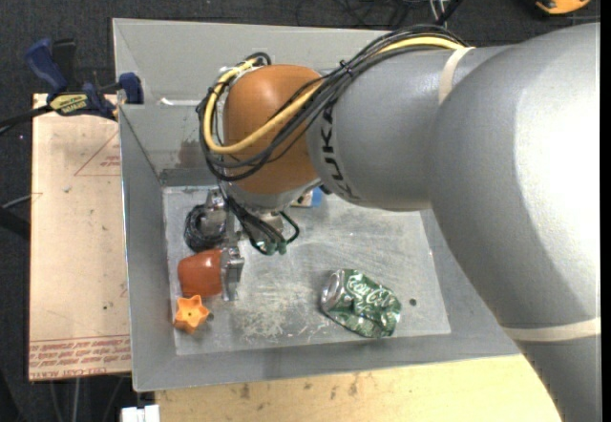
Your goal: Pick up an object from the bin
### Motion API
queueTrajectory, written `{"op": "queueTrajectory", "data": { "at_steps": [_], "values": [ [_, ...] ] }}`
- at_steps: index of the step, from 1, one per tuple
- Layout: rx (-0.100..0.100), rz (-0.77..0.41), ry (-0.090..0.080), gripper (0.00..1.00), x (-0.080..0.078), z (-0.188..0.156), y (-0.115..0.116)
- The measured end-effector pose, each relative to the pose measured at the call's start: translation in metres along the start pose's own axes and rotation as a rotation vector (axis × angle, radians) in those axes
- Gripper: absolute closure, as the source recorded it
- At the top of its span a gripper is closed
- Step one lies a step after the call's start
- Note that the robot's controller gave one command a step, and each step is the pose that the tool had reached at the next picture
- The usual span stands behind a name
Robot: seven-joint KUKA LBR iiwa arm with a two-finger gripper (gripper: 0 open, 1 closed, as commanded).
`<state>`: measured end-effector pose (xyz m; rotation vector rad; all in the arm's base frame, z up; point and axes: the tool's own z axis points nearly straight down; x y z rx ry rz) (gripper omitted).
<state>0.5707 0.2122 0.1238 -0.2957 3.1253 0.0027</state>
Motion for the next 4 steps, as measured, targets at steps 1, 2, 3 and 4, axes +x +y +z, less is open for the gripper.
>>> {"op": "queueTrajectory", "data": {
  "at_steps": [1, 2, 3, 4],
  "values": [
    [0.0, 0.0, 0.0, 0.0, 0.0, 0.0, 0.0],
    [0.0, 0.092, -0.022, 1.0, -0.012, 0.045, -0.004],
    [0.0, 0.092, -0.022, 1.0, -0.012, 0.045, -0.004],
    [0.0, 0.061, -0.009, 1.0, -0.027, -0.118, -0.014]
  ]
}}
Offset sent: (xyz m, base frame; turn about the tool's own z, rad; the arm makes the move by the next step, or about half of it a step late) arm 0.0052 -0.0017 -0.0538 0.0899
